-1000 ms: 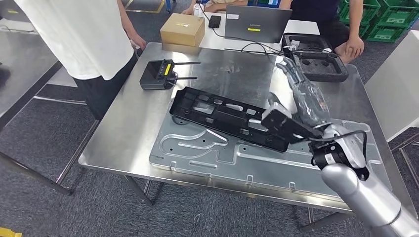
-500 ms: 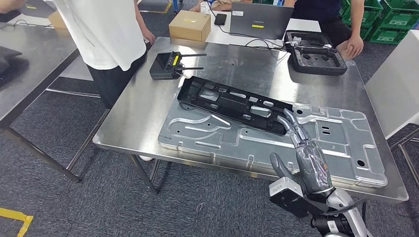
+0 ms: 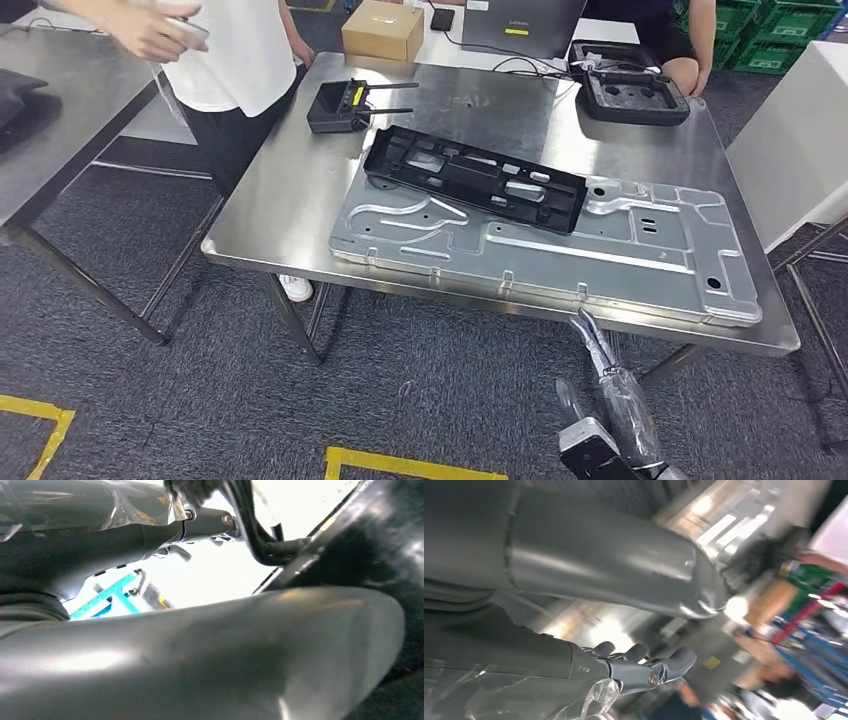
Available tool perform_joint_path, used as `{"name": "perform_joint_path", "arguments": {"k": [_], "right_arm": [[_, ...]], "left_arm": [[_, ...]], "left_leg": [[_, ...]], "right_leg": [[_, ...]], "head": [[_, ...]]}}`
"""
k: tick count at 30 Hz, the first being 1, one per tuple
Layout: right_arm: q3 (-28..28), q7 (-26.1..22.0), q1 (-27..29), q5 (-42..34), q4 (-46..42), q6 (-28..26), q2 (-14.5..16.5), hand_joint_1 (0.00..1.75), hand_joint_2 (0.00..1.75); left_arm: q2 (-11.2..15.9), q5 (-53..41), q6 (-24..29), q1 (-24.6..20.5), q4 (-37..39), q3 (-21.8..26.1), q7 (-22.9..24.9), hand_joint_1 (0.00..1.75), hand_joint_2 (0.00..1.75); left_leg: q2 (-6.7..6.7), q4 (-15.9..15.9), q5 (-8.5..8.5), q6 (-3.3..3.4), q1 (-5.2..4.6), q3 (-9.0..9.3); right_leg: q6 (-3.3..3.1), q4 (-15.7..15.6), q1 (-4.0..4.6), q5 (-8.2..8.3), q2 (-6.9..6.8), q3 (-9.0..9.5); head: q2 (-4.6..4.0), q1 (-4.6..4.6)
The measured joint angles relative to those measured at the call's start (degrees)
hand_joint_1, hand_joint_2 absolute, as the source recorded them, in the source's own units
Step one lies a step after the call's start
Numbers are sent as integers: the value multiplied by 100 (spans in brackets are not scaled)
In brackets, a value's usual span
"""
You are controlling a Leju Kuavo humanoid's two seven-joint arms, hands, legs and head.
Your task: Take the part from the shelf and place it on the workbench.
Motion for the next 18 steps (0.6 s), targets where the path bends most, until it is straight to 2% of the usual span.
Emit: {"name": "perform_joint_path", "arguments": {"k": [1,2,4,5,6,8,9,10,11,12,13,14,15,16,17,18], "right_arm": [[-13,-64,86,-178,129,-130,11,0,0],[-17,-156,163,-382,290,-272,29,0,0],[7,-359,282,-765,676,-533,89,0,0],[36,-441,325,-925,865,-630,124,0,0],[75,-505,359,-1055,1067,-703,158,0,0],[194,-583,399,-1313,1564,-812,243,0,0],[273,-606,419,-1457,1865,-851,296,0,0],[362,-625,436,-1609,2157,-878,353,0,0],[453,-654,454,-1781,2436,-901,402,0,0],[546,-717,456,-1953,2715,-929,459,0,0],[631,-796,442,-2145,3004,-960,516,0,0],[712,-900,416,-2375,3316,-988,574,0,0],[787,-1024,380,-2609,3643,-1009,641,0,0],[852,-1144,340,-2829,3963,-1012,701,0,0],[918,-1272,301,-3035,4288,-1005,773,0,0],[979,-1394,271,-3199,4603,-993,841,0,0]], "left_arm": [[-5,2,0,-2,0,15,1,0,0],[-8,4,0,-5,0,26,1,0,0],[-1,-9,0,-15,0,41,1,0,0],[3,-17,0,-20,0,46,1,0,0],[8,-25,-5,-24,0,55,-1,0,0],[12,-31,-119,-41,-1,86,-13,0,0],[15,-37,-197,-50,-1,108,-19,0,0],[18,-44,-269,-59,-1,131,-22,0,0],[21,-54,-307,-64,-1,151,-22,0,0],[25,-68,-306,-65,-2,162,-21,0,0],[27,-80,-298,-65,-2,169,-19,0,0],[28,-95,-290,-62,-1,172,-16,0,0],[28,-110,-283,-51,-1,173,-10,0,0],[27,-120,-281,-37,0,174,-6,0,0],[26,-127,-282,-23,0,176,-3,0,0],[22,-132,-283,-11,0,178,-2,0,0]], "left_leg": [[5,-1,54,-22,-3,-19],[8,2,111,-49,-8,-48],[8,8,182,-103,-16,-138],[6,107,69,-127,-27,-233],[5,335,-172,-154,-34,-374],[8,1232,-885,-201,-28,-724],[9,1742,-1137,-216,-19,-841],[9,2142,-1221,-229,-16,-884],[9,2355,-1130,-243,-15,-832],[9,2323,-916,-256,-10,-684],[5,2063,-708,-274,0,-444],[-7,1625,-586,-295,16,-104],[-25,1068,-539,-312,40,271],[-41,584,-564,-321,51,575],[-51,263,-588,-321,58,760],[-50,109,-573,-314,69,801]], "right_leg": [[-50,-463,42,-32,-5,308],[-74,-729,78,-39,-4,467],[-106,-837,46,72,11,422],[-117,-886,16,118,24,372],[-134,-939,-24,163,31,305],[-146,-1006,-58,234,26,133],[-145,-985,-68,291,4,31],[-133,-971,-75,343,-19,-49],[-115,-950,-85,397,-43,-128],[-93,-928,-97,452,-59,-207],[-65,-902,-109,505,-68,-285],[-32,-869,-116,554,-71,-362],[-3,-831,-114,595,-68,-423],[22,-793,-96,652,-62,-471],[36,-761,-76,734,-54,-531],[42,-737,-59,823,-45,-600]], "head": [[0,-1],[0,-1],[0,-2],[0,-3],[0,-5],[0,-10],[0,-11],[0,-12],[0,-14],[0,-14],[0,-14],[0,-15],[0,-15],[0,-15],[0,-15],[0,-15]]}}
